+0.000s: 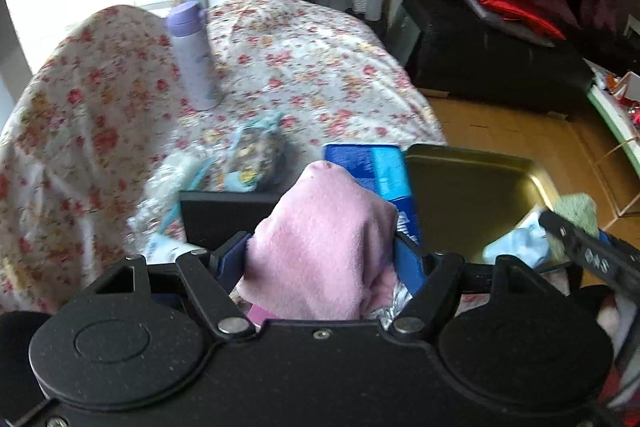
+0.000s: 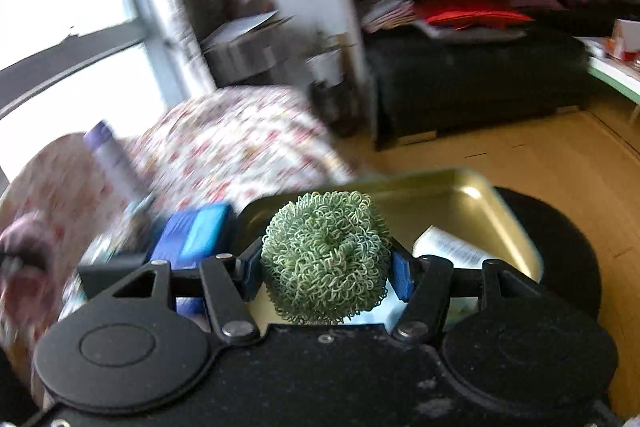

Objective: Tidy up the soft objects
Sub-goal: 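Carry the pink cloth and green scrubber over the tin and open both tools, then withdraw both tools from the tin toward the pile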

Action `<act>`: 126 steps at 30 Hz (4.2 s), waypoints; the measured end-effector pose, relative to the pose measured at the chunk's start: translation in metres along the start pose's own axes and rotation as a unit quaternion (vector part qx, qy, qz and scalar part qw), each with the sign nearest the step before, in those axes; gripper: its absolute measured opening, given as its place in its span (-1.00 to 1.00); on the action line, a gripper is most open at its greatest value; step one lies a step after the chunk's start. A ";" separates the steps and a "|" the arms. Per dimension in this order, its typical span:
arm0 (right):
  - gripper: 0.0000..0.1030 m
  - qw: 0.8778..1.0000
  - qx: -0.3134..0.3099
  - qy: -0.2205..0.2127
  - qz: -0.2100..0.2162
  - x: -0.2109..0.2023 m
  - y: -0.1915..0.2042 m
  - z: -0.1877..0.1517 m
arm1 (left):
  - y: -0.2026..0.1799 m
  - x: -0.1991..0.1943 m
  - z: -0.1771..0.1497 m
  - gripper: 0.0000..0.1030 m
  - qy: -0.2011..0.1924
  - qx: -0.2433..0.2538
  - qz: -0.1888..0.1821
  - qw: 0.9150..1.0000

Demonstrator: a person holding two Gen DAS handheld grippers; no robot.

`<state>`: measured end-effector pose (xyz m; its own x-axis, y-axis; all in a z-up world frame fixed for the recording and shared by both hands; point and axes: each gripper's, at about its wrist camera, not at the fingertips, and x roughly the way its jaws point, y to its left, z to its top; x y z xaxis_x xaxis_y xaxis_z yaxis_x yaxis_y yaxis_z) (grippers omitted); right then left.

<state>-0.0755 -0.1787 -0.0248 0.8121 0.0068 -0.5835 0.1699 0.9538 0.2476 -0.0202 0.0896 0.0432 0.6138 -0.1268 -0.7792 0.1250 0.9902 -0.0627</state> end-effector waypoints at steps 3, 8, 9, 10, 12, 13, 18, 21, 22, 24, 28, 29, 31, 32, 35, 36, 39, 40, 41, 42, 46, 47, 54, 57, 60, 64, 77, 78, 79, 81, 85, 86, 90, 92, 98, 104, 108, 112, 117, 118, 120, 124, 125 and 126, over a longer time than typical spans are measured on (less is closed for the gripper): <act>0.16 1.000 0.019 -0.019 -0.016 0.011 -0.009 0.014 | -0.014 0.004 0.007 0.36 0.001 0.006 -0.014 1.000; 0.16 0.997 0.029 -0.048 -0.059 0.039 -0.020 0.038 | -0.034 0.014 0.017 0.36 0.006 0.015 -0.038 0.999; 0.16 0.996 0.033 -0.051 -0.067 0.045 -0.023 0.042 | -0.038 0.016 0.019 0.36 0.008 0.017 -0.042 0.999; 0.16 0.995 0.038 -0.053 -0.074 0.050 -0.025 0.046 | -0.042 0.020 0.021 0.36 0.010 0.020 -0.044 0.999; 0.16 0.993 0.049 -0.060 -0.090 0.057 -0.032 0.051 | -0.050 0.026 0.024 0.36 0.013 0.023 -0.049 0.998; 0.16 0.991 0.055 -0.063 -0.100 0.061 -0.036 0.053 | -0.053 0.029 0.025 0.36 0.015 0.025 -0.051 0.998; 0.17 0.988 0.096 -0.056 -0.112 0.065 -0.053 0.051 | -0.075 0.054 0.030 0.36 0.034 0.039 -0.066 0.996; 0.17 0.987 0.107 -0.053 -0.106 0.066 -0.058 0.051 | -0.088 0.067 0.031 0.36 0.048 0.045 -0.076 0.995; 0.17 0.987 0.107 -0.051 -0.108 0.067 -0.059 0.050 | -0.093 0.072 0.031 0.36 0.053 0.048 -0.079 0.994; 0.17 0.988 0.102 -0.044 -0.110 0.070 -0.057 0.049 | -0.100 0.079 0.032 0.36 0.058 0.052 -0.081 0.994; 0.17 0.989 0.095 -0.039 -0.107 0.071 -0.055 0.047 | -0.108 0.086 0.034 0.42 0.058 0.061 -0.088 0.993; 0.17 0.989 0.095 -0.038 -0.107 0.070 -0.056 0.046 | -0.110 0.087 0.034 0.47 0.057 0.063 -0.088 0.993; 0.18 0.989 0.097 -0.035 -0.106 0.071 -0.057 0.047 | -0.112 0.088 0.034 0.51 0.054 0.067 -0.085 0.993; 0.18 0.989 0.098 -0.034 -0.107 0.072 -0.057 0.047 | -0.112 0.088 0.033 0.51 0.052 0.069 -0.082 0.993; 0.18 0.988 0.101 -0.027 -0.109 0.075 -0.057 0.048 | -0.111 0.091 0.032 0.59 0.051 0.072 -0.076 0.993; 0.19 0.989 0.102 -0.025 -0.109 0.075 -0.057 0.048 | -0.110 0.091 0.032 0.59 0.052 0.071 -0.074 0.993; 0.19 0.989 0.100 -0.021 -0.110 0.077 -0.056 0.050 | -0.106 0.093 0.031 0.59 0.055 0.067 -0.070 0.994; 0.20 0.989 0.098 -0.020 -0.111 0.078 -0.055 0.050 | -0.105 0.093 0.030 0.59 0.056 0.067 -0.067 0.994; 0.25 0.989 0.097 -0.018 -0.111 0.079 -0.055 0.050 | -0.104 0.093 0.029 0.59 0.056 0.066 -0.066 0.994; 0.26 0.989 0.097 -0.016 -0.112 0.080 -0.055 0.050 | -0.103 0.093 0.028 0.59 0.058 0.066 -0.064 0.994; 0.52 0.988 0.104 -0.014 -0.113 0.081 -0.056 0.052 | -0.101 0.094 0.025 0.59 0.063 0.066 -0.065 0.994; 0.52 0.988 0.105 -0.015 -0.114 0.080 -0.057 0.052 | -0.101 0.094 0.025 0.59 0.063 0.066 -0.064 0.994; 0.52 0.988 0.105 -0.012 -0.114 0.081 -0.056 0.049 | -0.098 0.091 0.022 0.59 0.063 0.063 -0.059 0.994; 0.52 0.988 0.105 -0.010 -0.114 0.082 -0.056 0.048 | -0.095 0.090 0.022 0.59 0.062 0.060 -0.056 0.995; 0.52 0.988 0.104 -0.009 -0.114 0.082 -0.056 0.048 | -0.091 0.088 0.022 0.59 0.060 0.055 -0.052 0.995; 0.52 0.988 0.103 -0.006 -0.116 0.084 -0.056 0.048 | -0.085 0.085 0.022 0.59 0.059 0.047 -0.048 0.996; 0.52 0.987 0.099 0.007 -0.124 0.090 -0.053 0.047 | -0.026 0.061 0.017 0.59 0.049 -0.019 -0.003 0.999; 0.52 0.987 0.097 0.007 -0.124 0.090 -0.052 0.047 | -0.018 0.057 0.017 0.59 0.046 -0.028 0.004 0.999; 0.52 0.988 0.095 0.008 -0.125 0.090 -0.051 0.047 | -0.008 0.052 0.018 0.59 0.041 -0.038 0.013 0.998; 0.52 0.988 0.089 0.008 -0.126 0.091 -0.050 0.047 | 0.009 0.042 0.020 0.59 0.030 -0.055 0.030 0.998; 0.52 0.988 0.078 0.007 -0.129 0.090 -0.047 0.046 | 0.040 0.024 0.021 0.60 0.009 -0.077 0.065 0.995; 0.52 0.989 0.076 0.006 -0.130 0.090 -0.048 0.046 | 0.047 0.019 0.021 0.60 0.004 -0.081 0.074 0.994; 0.52 0.989 0.069 0.005 -0.132 0.090 -0.045 0.045 | 0.070 0.005 0.019 0.61 -0.010 -0.088 0.106 0.990; 0.52 0.989 0.066 0.007 -0.134 0.090 -0.045 0.045 | 0.080 0.000 0.017 0.61 -0.015 -0.091 0.116 0.989; 0.52 0.988 0.057 0.009 -0.142 0.090 -0.042 0.044 | 0.110 -0.023 0.011 0.63 -0.036 -0.103 0.154 0.982; 0.52 0.987 0.040 0.012 -0.152 0.090 -0.036 0.043 | 0.144 -0.054 0.006 0.74 -0.060 -0.137 0.180 0.972; 0.52 0.986 0.026 0.012 -0.164 0.087 -0.030 0.042 | 0.160 -0.062 -0.004 0.74 -0.062 -0.145 0.213 0.964; 0.52 0.985 -0.011 -0.003 -0.172 0.078 -0.016 0.040 | 0.169 -0.047 -0.013 0.74 -0.037 -0.133 0.225 0.965; 0.52 0.979 -0.086 -0.019 -0.184 0.066 0.016 0.033 | 0.182 -0.017 -0.020 0.74 0.006 -0.146 0.168 0.975; 0.52 0.979 -0.096 -0.027 -0.179 0.059 0.025 0.030 | 0.182 -0.013 -0.021 0.74 0.010 -0.144 0.165 0.976; 0.52 0.985 -0.091 -0.036 -0.145 0.041 0.043 0.024 | 0.183 -0.006 -0.021 0.73 0.015 -0.138 0.161 0.977; 0.52 0.995 -0.081 -0.023 -0.059 0.011 0.089 0.006 | 0.183 -0.002 -0.009 0.73 0.009 -0.125 0.134 0.983; 0.52 0.995 -0.094 -0.021 -0.035 0.006 0.107 -0.001 | 0.183 -0.001 -0.006 0.73 0.005 -0.119 0.133 0.984; 0.52 0.994 -0.104 -0.017 -0.014 0.002 0.122 -0.007 | 0.182 0.000 -0.003 0.73 0.000 -0.111 0.131 0.985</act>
<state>-0.0571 -0.0599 -0.0015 0.8279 -0.0265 -0.5602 0.0754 0.9951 0.0643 0.0004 0.2701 0.0302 0.6019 0.1355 -0.7870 -0.2121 0.9772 0.0061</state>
